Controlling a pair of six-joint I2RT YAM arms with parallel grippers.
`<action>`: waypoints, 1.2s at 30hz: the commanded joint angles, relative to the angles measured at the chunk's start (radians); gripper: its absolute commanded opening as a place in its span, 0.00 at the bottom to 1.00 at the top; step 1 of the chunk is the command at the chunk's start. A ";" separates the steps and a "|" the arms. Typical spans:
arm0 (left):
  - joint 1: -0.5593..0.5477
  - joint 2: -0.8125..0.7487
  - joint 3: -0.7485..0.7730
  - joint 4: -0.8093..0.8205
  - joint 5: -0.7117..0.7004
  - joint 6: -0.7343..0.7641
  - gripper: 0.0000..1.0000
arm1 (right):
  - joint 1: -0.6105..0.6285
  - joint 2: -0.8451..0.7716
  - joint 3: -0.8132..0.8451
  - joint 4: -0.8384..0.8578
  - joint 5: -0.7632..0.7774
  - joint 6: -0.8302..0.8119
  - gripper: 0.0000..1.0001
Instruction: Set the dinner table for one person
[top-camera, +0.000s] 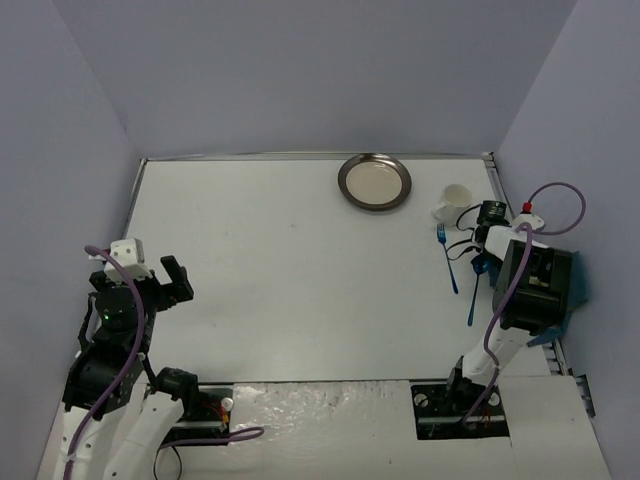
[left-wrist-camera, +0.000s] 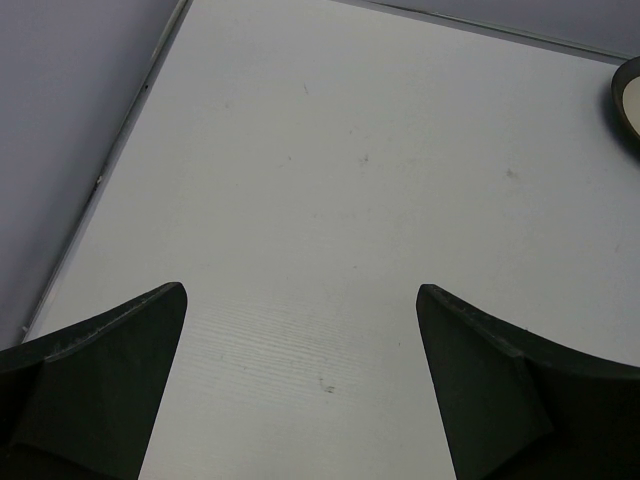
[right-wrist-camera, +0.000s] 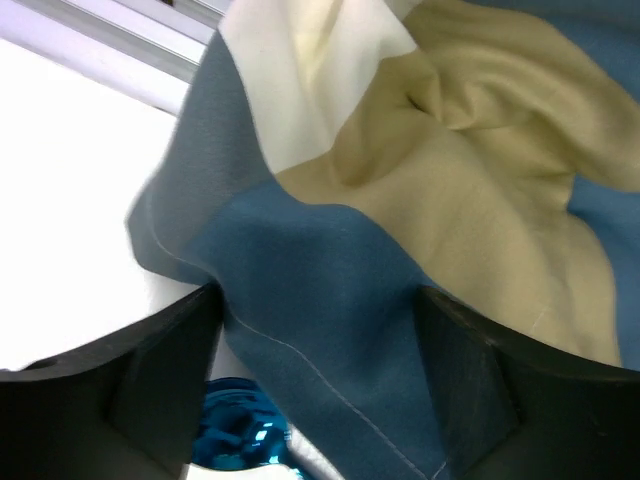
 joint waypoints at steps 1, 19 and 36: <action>-0.009 0.039 0.028 0.037 -0.015 0.006 0.97 | 0.000 -0.026 0.046 0.042 0.043 -0.013 0.42; -0.007 0.064 0.030 0.037 -0.010 0.003 0.97 | 0.179 -0.418 0.039 0.034 0.150 -0.156 0.00; 0.006 0.049 0.025 0.042 0.021 -0.005 0.97 | 1.085 -0.390 0.665 0.049 0.428 -0.715 0.00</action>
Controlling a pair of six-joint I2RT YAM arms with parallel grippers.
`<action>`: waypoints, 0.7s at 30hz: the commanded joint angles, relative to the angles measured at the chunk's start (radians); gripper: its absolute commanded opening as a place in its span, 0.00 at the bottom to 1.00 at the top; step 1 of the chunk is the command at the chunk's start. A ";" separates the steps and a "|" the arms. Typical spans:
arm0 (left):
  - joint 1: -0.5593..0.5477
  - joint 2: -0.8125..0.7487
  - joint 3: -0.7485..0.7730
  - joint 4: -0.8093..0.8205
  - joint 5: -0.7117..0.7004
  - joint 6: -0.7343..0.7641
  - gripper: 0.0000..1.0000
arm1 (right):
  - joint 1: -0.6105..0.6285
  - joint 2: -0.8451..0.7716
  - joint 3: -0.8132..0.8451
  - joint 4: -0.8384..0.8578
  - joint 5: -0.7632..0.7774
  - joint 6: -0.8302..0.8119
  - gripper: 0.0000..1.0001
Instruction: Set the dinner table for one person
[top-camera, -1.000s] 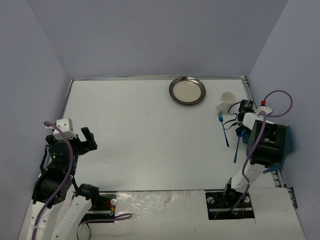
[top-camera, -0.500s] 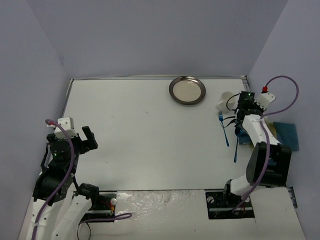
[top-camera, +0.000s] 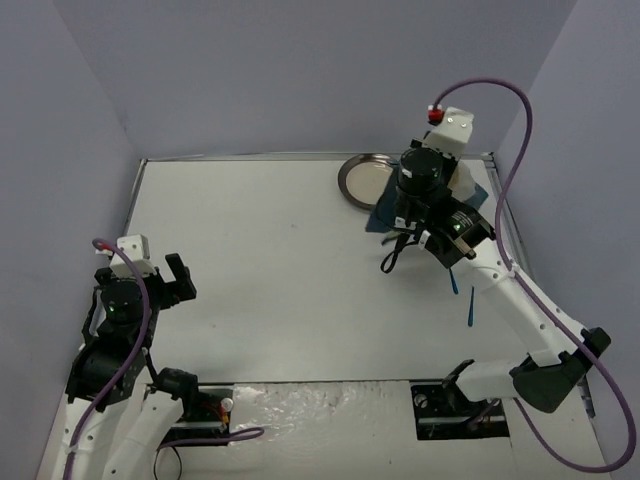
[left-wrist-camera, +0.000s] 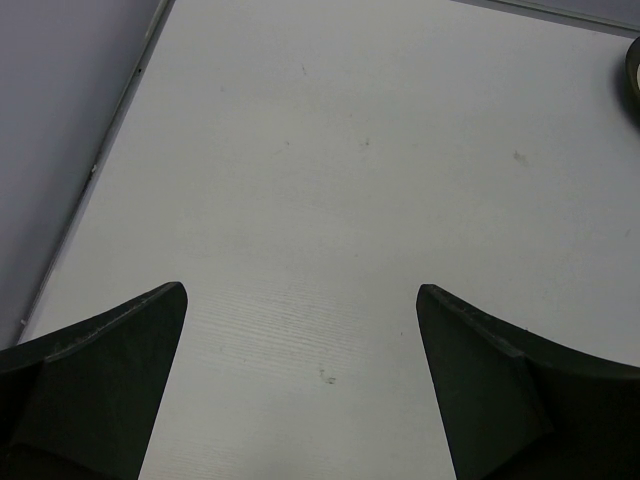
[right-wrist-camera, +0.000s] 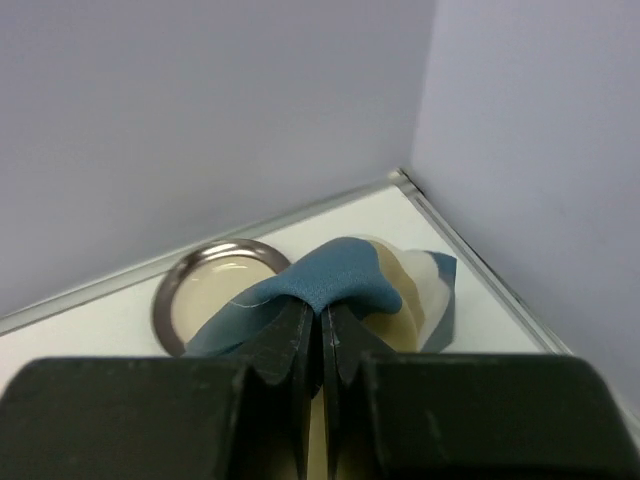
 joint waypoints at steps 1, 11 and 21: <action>0.006 0.006 0.025 0.049 0.009 -0.004 0.97 | 0.193 0.093 0.180 0.087 -0.037 -0.234 0.00; 0.010 0.006 0.033 0.019 -0.039 -0.030 0.97 | 0.278 0.516 0.659 0.080 -0.737 -0.338 0.00; 0.010 -0.005 0.140 -0.100 -0.129 -0.076 0.97 | 0.295 0.648 0.680 0.116 -1.139 -0.457 0.00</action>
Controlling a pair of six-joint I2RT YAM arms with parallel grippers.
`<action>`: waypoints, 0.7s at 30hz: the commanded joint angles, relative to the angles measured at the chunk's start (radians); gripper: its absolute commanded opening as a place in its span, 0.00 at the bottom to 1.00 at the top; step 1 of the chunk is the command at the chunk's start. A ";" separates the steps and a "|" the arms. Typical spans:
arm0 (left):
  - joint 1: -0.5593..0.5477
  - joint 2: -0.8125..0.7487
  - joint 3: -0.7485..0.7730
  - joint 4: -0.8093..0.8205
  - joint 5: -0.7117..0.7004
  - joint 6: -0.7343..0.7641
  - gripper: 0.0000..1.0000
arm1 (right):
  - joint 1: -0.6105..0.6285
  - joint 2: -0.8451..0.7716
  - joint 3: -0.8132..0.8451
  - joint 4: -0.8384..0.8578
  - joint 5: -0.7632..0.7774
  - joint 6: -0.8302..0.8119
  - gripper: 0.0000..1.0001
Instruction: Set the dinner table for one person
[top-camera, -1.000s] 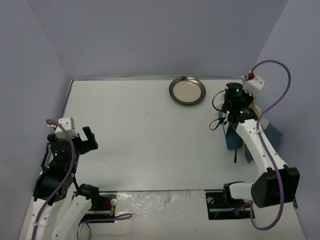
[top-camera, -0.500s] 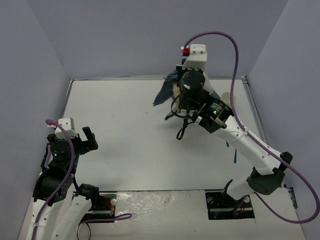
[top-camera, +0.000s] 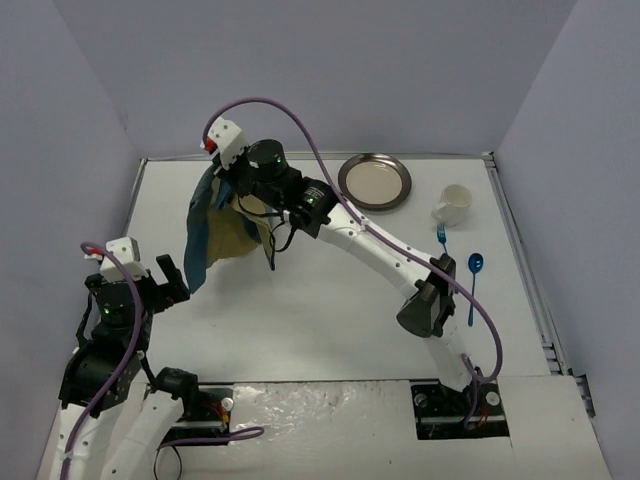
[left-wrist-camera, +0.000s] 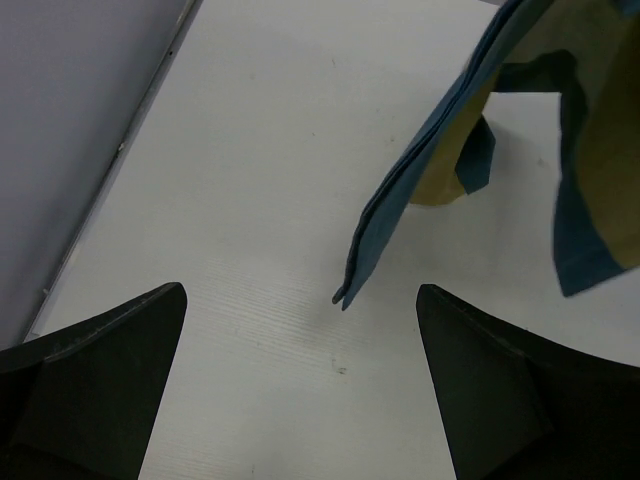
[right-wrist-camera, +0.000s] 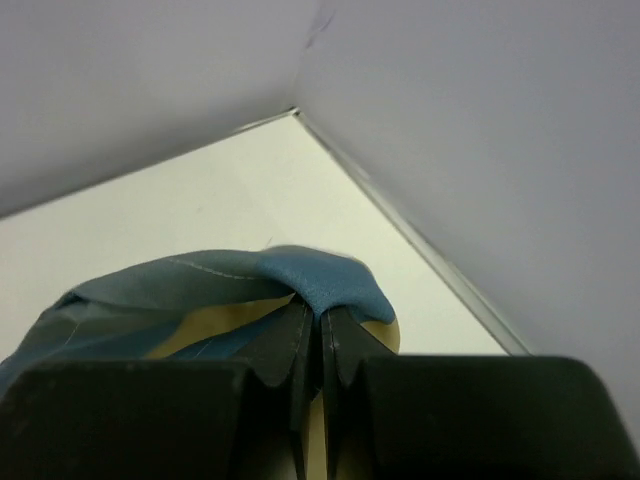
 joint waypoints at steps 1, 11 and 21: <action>0.009 -0.001 0.121 -0.050 -0.072 -0.040 0.97 | 0.018 -0.179 -0.183 0.143 -0.168 -0.069 0.00; 0.009 0.055 0.161 -0.064 0.070 -0.063 0.97 | 0.021 -0.723 -1.078 0.216 0.013 0.034 0.22; 0.009 0.395 0.099 0.023 0.219 -0.177 0.97 | -0.024 -0.958 -1.404 0.126 -0.054 0.277 0.75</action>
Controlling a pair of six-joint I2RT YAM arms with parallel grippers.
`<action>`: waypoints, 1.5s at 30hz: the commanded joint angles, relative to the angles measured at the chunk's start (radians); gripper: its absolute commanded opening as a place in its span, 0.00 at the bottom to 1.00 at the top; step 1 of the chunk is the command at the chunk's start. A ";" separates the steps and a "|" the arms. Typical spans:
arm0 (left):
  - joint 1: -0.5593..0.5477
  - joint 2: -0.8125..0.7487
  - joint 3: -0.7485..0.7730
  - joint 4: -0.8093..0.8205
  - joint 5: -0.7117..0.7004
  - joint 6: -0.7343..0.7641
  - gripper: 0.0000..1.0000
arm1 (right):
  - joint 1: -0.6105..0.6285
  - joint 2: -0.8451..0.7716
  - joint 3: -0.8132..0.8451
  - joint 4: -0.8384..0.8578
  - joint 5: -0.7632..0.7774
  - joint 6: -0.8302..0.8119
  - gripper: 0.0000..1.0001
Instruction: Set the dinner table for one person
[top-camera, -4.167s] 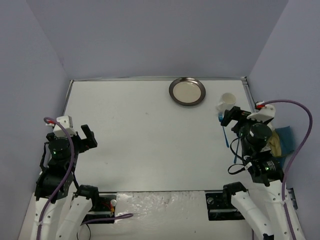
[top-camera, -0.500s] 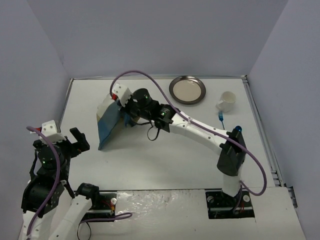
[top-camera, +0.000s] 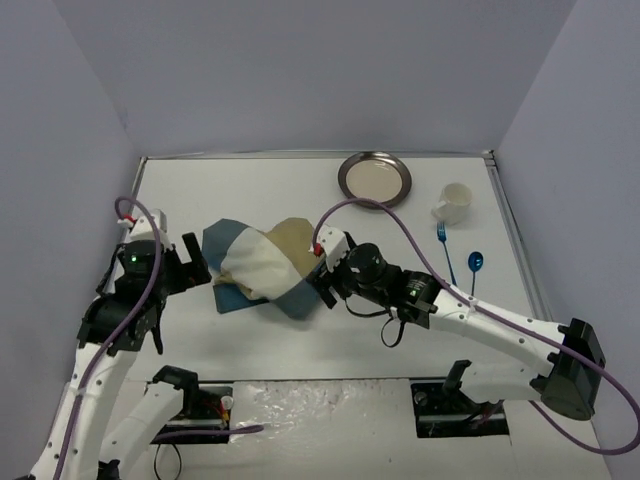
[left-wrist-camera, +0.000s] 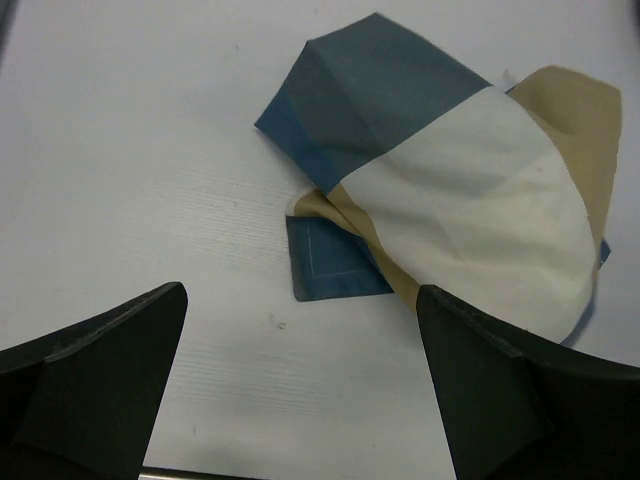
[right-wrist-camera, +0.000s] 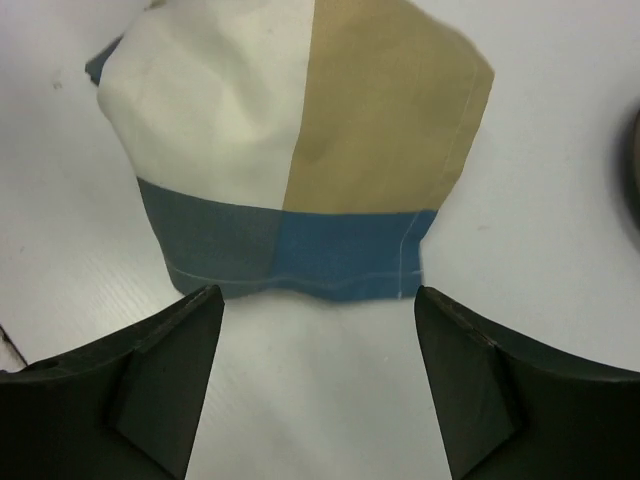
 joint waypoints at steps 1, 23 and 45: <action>0.008 0.182 0.001 0.089 0.065 -0.088 0.97 | -0.074 -0.061 -0.032 0.029 -0.084 0.137 0.77; 0.072 0.227 -0.115 0.212 0.024 -0.184 0.97 | -0.299 0.766 0.515 0.178 -0.326 0.100 0.84; 0.089 0.187 -0.156 0.198 0.032 -0.204 0.97 | -0.248 1.027 0.646 0.172 -0.093 0.068 0.53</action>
